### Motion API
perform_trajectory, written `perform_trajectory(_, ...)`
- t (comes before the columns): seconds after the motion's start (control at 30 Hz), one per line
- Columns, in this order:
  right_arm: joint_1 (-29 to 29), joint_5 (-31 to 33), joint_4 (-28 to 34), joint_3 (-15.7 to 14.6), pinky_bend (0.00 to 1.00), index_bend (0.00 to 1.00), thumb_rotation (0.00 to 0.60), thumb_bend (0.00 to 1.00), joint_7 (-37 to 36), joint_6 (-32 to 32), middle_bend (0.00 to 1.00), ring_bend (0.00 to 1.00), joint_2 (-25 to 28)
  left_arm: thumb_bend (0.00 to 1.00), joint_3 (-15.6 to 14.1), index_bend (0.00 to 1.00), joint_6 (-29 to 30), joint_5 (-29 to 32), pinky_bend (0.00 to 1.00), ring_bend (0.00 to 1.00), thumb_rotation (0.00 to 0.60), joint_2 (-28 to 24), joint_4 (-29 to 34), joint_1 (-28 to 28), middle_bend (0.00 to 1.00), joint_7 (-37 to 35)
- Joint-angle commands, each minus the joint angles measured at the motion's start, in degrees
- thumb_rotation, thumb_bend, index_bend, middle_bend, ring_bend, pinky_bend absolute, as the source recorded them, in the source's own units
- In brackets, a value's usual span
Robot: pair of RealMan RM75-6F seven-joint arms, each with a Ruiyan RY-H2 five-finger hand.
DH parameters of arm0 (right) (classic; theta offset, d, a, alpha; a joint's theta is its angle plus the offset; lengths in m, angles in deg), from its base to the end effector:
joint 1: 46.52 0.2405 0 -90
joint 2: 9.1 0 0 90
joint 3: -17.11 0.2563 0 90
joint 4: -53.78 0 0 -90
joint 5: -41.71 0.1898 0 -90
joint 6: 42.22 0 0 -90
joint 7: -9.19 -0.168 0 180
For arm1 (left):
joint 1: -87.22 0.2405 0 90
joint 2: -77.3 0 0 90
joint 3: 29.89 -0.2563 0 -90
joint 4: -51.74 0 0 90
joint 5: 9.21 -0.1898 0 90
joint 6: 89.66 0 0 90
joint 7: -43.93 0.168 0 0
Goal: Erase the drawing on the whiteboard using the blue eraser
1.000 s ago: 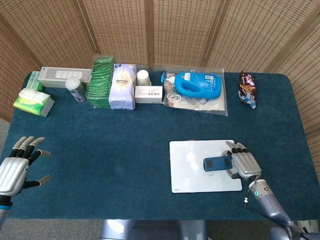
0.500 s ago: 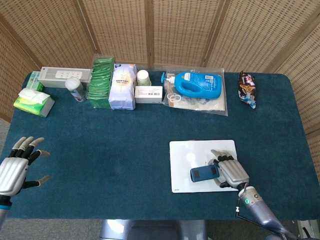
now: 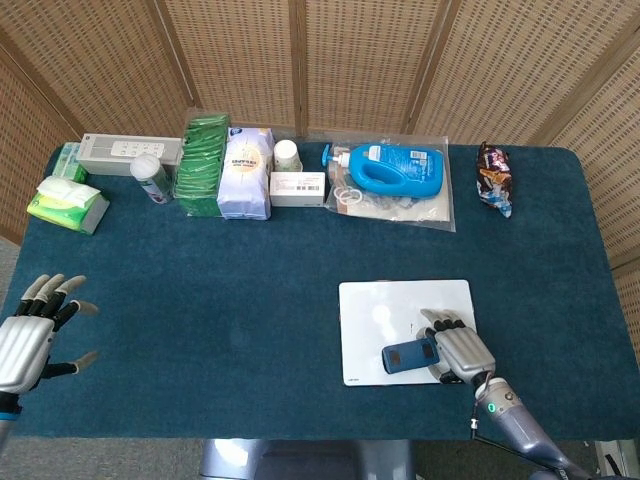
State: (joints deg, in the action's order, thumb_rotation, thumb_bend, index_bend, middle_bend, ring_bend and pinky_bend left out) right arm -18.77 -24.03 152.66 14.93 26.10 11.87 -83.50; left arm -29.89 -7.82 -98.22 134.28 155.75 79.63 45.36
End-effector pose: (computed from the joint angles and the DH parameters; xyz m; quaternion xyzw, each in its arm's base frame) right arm -0.2460 -0.2569 0.0253 0.7411 -0.4856 0.2410 0.3960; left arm -0.2627 0.2028 0.1791 -0.6321 -0.4059 -0.3944 0.5293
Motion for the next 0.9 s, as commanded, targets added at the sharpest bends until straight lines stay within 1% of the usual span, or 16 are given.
perform_trajectory(0.03,-0.38,-0.1,-0.66,-0.2,0.0,0.61,0.6,0.38,-0.14,0.32,0.03,0.0,0.09,0.17,0.0,0.36,-0.13,-0.16,0.0,0.08,0.6,0.04,0.15,-0.12,0.14,0.2)
perform_trajectory(0.37,-1.13,-0.35,-2.71,-0.12,0.0,0.61,0.6,0.38,-0.84,0.74,0.03,0.0,0.48,0.17,0.03,0.36,-0.03,-0.15,0.0,0.08,0.6,-0.07,0.65,-0.08,0.14,0.75)
perform_trajectory(0.57,-1.41,0.38,-3.54,0.52,0.0,0.61,0.6,0.38,-0.27,1.5,0.03,0.0,1.77,0.17,0.03,0.36,0.19,-0.2,0.0,0.08,0.6,-0.09,0.58,0.05,0.14,0.55)
perform_trajectory(0.7,-1.16,1.34,-2.07,1.38,0.0,0.61,0.6,0.38,0.68,1.95,0.03,0.0,3.57,0.17,0.04,0.36,0.21,-0.21,0.0,0.08,0.6,0.0,0.34,0.06,0.14,0.35)
perform_trajectory(0.8,-0.74,1.67,0.29,2.33,0.0,0.61,0.6,0.38,0.5,1.99,0.03,0.0,4.58,0.17,0.03,0.36,0.12,-0.21,0.0,0.08,0.6,0.16,0.18,0.03,0.14,0.18)
perform_trajectory(0.9,-0.18,1.83,2.3,2.65,0.0,0.61,0.6,0.38,0.73,1.36,0.03,0.0,4.8,0.17,0.0,0.36,-0.05,-0.15,0.0,0.08,0.6,0.33,-0.06,-0.01,0.14,0.03)
